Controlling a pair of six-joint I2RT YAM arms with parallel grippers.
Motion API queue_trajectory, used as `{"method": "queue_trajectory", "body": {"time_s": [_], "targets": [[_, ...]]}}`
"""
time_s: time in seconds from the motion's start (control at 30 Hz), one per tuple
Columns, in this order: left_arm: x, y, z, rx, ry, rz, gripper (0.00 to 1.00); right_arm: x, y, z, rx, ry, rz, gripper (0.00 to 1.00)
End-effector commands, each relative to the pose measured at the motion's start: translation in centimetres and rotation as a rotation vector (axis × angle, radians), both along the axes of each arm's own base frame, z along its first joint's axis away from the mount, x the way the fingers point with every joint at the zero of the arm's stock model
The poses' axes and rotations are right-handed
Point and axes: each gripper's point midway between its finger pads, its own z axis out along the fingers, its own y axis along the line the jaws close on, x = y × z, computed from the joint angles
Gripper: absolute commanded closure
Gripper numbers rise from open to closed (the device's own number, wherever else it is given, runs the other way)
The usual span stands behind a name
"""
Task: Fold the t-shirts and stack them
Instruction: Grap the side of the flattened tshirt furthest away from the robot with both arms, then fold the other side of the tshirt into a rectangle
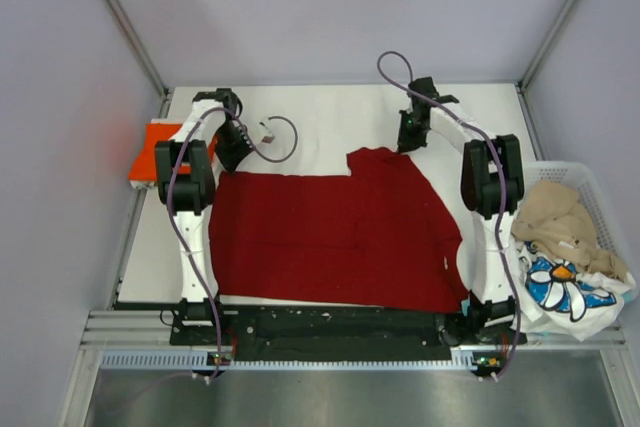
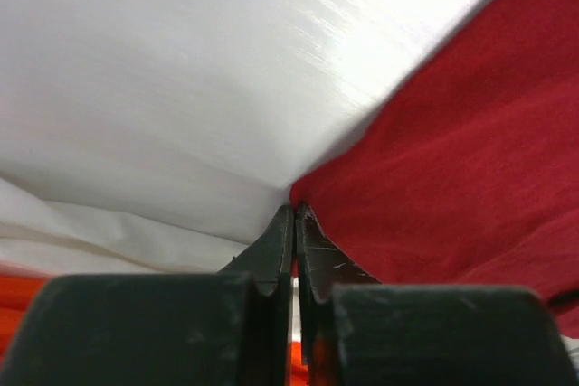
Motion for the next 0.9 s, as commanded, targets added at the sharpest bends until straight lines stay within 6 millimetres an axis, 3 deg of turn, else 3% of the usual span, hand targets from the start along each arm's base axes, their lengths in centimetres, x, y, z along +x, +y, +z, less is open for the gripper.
{"method": "queue_trajectory", "body": {"time_s": [0.0,0.2,0.4,0.67,0.87], "targets": [[-1.7,-0.5,1.0,-0.038,0.045,0.015,1.00,-2.6,0.7,8.0,0.104,-0.115,0.001,1.00],[-2.9,-1.3,6.0,-0.083,-0.098,0.030,1.00,-8.3,-0.7,11.2,0.120,-0.175,-0.011,1.00],[-6.6,-0.8,8.7,-0.059,-0.151,0.007,1.00,-15.2,-1.2,13.5,0.188,-0.202,0.012,1.00],[-13.2,0.4,8.7,0.005,-0.098,-0.039,1.00,-24.3,-2.8,13.2,0.212,-0.140,-0.013,1.00],[-17.5,0.4,7.0,0.002,0.007,-0.032,1.00,-30.6,-4.3,10.5,0.174,0.052,-0.076,1.00]]}}
